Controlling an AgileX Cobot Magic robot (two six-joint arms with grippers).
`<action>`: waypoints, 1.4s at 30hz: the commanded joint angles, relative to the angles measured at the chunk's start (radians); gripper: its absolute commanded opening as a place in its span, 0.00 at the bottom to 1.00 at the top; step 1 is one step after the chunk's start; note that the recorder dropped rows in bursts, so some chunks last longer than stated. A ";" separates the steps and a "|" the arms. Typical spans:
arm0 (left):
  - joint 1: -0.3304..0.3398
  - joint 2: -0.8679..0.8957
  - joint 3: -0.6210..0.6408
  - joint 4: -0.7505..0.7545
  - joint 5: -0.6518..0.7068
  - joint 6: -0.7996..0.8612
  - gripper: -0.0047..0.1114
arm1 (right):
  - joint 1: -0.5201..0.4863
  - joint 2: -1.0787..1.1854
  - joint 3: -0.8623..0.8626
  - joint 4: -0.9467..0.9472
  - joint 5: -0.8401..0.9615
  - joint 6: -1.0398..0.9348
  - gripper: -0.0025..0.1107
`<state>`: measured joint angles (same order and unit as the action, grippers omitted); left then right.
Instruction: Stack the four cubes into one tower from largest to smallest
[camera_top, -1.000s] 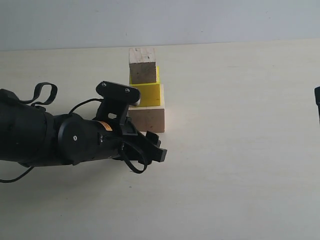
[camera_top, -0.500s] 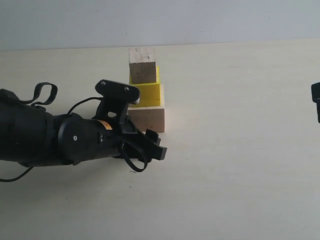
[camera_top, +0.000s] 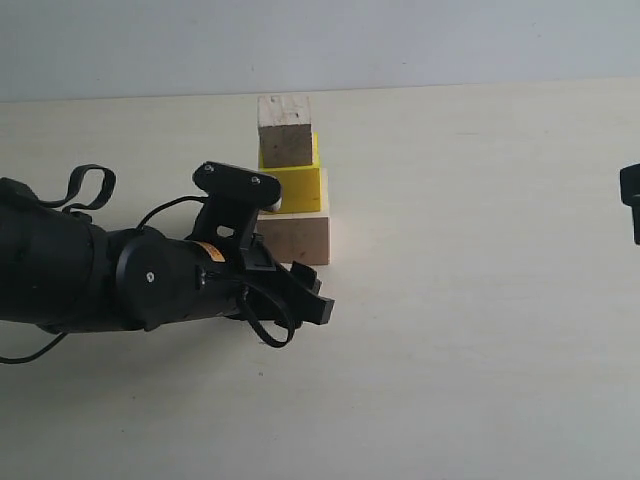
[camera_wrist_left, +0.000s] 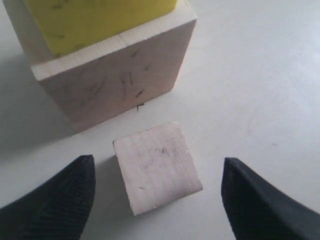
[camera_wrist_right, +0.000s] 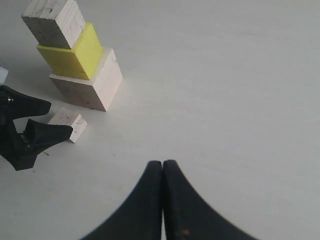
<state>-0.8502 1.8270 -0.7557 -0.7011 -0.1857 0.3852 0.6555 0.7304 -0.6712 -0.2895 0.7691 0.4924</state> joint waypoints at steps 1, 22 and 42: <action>0.001 0.000 -0.003 0.009 -0.009 -0.003 0.63 | -0.004 -0.007 0.007 -0.001 -0.020 0.005 0.02; 0.001 0.006 -0.003 0.017 0.011 -0.001 0.63 | -0.004 -0.007 0.007 0.010 -0.037 0.005 0.02; 0.001 0.047 -0.003 0.017 -0.034 -0.003 0.38 | -0.004 -0.007 0.007 0.010 -0.039 0.005 0.02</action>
<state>-0.8502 1.8759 -0.7557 -0.6875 -0.1988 0.3852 0.6555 0.7304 -0.6712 -0.2796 0.7434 0.4924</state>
